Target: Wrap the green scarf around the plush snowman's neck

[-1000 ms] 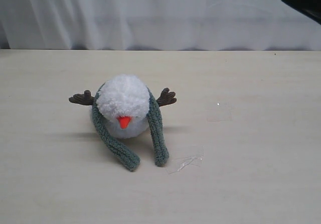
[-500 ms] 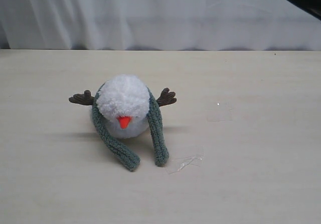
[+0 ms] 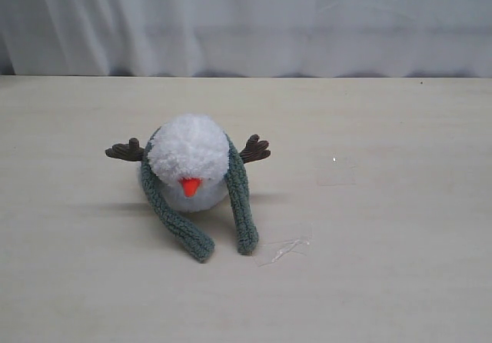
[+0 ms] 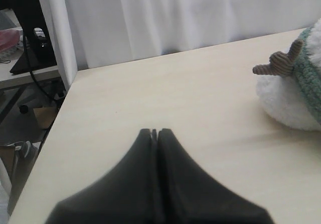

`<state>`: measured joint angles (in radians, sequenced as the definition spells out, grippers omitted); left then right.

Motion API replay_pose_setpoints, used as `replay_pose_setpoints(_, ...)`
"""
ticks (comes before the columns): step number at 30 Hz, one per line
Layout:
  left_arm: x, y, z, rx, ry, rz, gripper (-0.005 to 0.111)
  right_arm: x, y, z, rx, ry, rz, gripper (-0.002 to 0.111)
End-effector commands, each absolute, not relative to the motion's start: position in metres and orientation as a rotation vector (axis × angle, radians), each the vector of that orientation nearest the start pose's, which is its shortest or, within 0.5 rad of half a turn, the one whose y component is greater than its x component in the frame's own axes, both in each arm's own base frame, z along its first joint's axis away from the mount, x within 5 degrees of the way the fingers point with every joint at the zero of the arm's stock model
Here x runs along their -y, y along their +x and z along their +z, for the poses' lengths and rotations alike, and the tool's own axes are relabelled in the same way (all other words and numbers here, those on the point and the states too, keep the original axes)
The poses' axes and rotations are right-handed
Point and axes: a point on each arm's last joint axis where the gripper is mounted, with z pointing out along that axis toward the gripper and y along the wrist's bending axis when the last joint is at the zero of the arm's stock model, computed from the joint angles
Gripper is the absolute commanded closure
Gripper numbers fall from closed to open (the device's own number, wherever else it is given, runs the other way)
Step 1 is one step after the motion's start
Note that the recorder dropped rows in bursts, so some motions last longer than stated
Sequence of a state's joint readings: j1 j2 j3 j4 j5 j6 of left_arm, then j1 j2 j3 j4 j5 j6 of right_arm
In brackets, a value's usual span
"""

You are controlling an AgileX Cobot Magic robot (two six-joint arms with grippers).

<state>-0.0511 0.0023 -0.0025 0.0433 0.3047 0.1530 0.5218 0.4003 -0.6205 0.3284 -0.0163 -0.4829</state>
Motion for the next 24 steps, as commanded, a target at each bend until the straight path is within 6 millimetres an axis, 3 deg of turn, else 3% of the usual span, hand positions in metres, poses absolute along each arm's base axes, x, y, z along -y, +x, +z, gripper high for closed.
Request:
replay_pose_setpoints(1,0.002,0.054,0.185,-1.778,0.215,0.107,0.107,-0.021,0.055,0.380,-1.120,-0.288,0.225,0.104)
replay_pose_setpoints(15,0.002,0.054,0.185,-1.778,0.215,0.107,0.107,0.000,0.011,0.341,-0.987,-0.121,-0.081,0.104)
replay_pose_setpoints(24,0.002,0.054,0.185,-1.778,0.215,0.107,0.107,0.000,0.020,0.323,-1.115,-0.075,-0.133,0.104)
